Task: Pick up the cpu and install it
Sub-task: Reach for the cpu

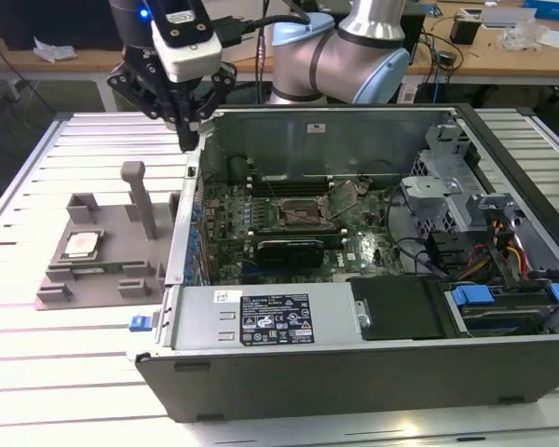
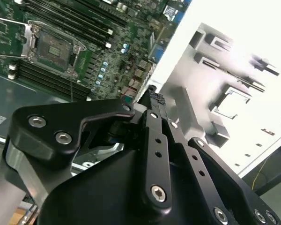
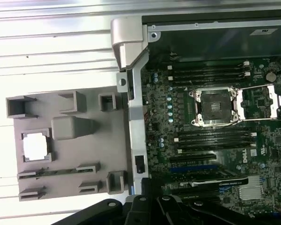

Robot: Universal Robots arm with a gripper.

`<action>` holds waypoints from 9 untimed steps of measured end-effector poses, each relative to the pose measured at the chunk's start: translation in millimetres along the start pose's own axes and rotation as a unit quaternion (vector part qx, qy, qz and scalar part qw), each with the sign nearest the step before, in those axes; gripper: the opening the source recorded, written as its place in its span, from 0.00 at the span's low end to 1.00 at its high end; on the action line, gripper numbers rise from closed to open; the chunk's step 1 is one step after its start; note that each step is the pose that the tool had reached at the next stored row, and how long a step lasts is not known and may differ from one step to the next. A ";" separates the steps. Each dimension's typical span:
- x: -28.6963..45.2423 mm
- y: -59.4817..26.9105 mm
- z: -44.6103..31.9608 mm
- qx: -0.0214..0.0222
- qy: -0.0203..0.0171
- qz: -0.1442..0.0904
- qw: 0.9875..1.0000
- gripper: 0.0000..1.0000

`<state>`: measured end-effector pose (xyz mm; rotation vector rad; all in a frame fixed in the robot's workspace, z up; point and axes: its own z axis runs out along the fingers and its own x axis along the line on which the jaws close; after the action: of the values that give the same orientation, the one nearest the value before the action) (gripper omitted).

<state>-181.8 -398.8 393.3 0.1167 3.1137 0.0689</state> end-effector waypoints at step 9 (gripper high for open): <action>27.2 -2.1 -0.7 0.000 0.000 0.000 1.000 0.11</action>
<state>-209.1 -398.9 393.3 0.1165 3.1136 0.0689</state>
